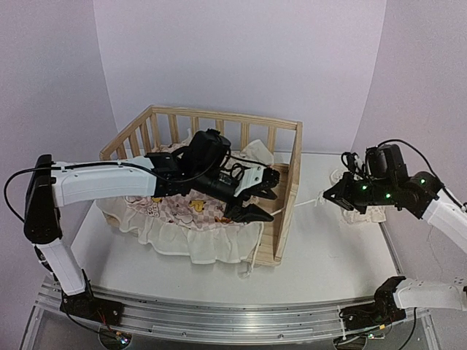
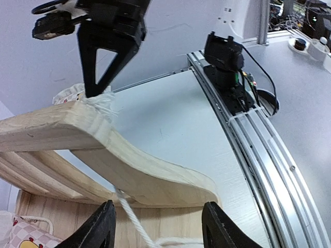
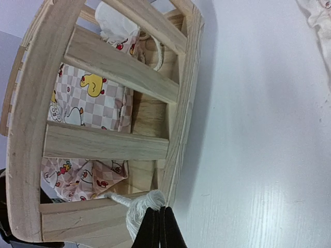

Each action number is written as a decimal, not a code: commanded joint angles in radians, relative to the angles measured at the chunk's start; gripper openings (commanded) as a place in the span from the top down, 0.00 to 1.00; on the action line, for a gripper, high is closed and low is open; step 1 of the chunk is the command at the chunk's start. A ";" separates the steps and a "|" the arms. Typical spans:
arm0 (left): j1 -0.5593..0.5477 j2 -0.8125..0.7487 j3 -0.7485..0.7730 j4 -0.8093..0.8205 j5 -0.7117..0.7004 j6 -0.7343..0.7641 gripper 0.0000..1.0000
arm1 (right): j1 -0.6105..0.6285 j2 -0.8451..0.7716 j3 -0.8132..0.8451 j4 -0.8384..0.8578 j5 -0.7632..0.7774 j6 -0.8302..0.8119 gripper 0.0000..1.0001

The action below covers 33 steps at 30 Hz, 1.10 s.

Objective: Set up the pet bed

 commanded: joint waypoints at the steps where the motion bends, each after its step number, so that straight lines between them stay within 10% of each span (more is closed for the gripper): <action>1: 0.009 -0.114 -0.070 -0.066 0.129 0.152 0.42 | 0.004 -0.021 0.085 -0.203 0.147 -0.060 1.00; 8: -0.061 -0.130 -0.147 -0.174 0.110 0.402 0.44 | 0.004 -0.012 0.065 -0.212 0.091 -0.037 1.00; 20: -0.218 -0.057 -0.458 0.312 -0.244 0.837 0.29 | 0.004 -0.015 0.002 -0.132 -0.047 -0.031 1.00; 33: -0.234 0.023 -0.516 0.460 -0.424 0.977 0.33 | 0.004 -0.045 0.000 -0.125 -0.074 -0.052 1.00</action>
